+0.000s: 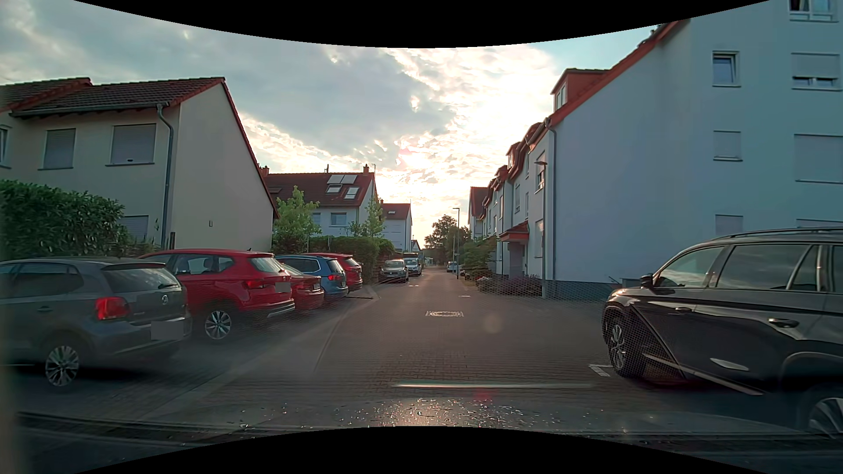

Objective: Follow the waypoints while adhering to traffic rules and regulations

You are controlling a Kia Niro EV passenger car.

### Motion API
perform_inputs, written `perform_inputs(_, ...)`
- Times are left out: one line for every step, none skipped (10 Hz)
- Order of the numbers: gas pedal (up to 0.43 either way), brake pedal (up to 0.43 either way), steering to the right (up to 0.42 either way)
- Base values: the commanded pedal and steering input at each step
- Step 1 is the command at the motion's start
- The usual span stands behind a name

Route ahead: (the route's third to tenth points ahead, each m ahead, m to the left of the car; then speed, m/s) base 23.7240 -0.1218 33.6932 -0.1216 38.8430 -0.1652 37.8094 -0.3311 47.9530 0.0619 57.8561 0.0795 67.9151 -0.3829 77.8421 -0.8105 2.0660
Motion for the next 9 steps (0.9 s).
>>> perform_inputs(0.000, 0.000, 0.006)
perform_inputs(0.000, 0.000, 0.006)
perform_inputs(0.000, 0.000, 0.006)
perform_inputs(0.000, 0.000, 0.006)
perform_inputs(0.000, 0.000, 0.006)
perform_inputs(0.000, 0.000, 0.008)
perform_inputs(0.000, 0.000, 0.009)
perform_inputs(0.000, 0.000, 0.010)
perform_inputs(0.000, 0.000, 0.009)
